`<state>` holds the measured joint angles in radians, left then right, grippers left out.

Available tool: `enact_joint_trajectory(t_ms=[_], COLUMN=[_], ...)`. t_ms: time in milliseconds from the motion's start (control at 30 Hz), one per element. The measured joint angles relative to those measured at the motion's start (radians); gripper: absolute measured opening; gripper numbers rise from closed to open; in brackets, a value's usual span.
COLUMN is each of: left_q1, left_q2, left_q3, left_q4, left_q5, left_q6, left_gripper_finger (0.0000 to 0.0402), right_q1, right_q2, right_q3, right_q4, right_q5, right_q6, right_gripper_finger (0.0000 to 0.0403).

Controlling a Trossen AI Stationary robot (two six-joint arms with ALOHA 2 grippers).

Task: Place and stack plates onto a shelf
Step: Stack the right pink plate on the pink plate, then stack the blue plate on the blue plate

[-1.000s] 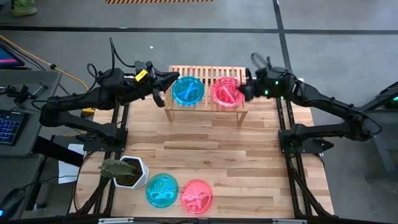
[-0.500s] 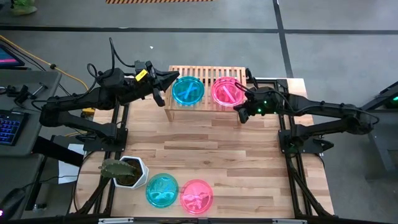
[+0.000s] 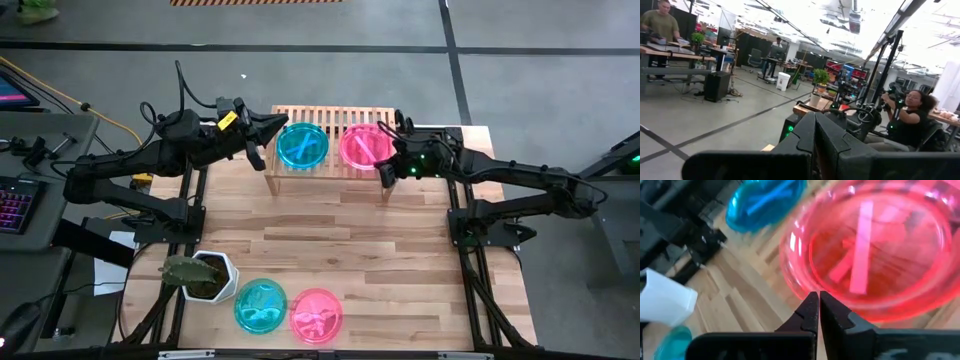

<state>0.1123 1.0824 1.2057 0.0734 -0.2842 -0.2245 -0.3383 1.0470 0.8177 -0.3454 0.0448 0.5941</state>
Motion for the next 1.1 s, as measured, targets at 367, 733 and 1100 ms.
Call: enact_joint_trajectory(t_ms=[367,733,1100], left_q1=[0.000,-0.063,-0.110], left_q2=[0.000,0.031,0.129], left_q3=[0.000,-0.001,-0.001], left_q4=[-0.003,-0.216,-0.185], left_q5=[-0.001,0.006,0.045], left_q6=[0.001,0.051,0.023], left_gripper_finger=[0.0000,0.0000,0.0000], right_q1=[0.015,0.160,0.166], right_q2=[-0.028,-0.061,-0.061], right_q3=[0.000,0.000,0.000], right_q4=[0.089,0.389,0.417], right_q5=[-0.072,-0.138,-0.140], right_q6=[-0.065,-0.203,-0.210], right_gripper_finger=[0.0000,0.0000,0.0000])
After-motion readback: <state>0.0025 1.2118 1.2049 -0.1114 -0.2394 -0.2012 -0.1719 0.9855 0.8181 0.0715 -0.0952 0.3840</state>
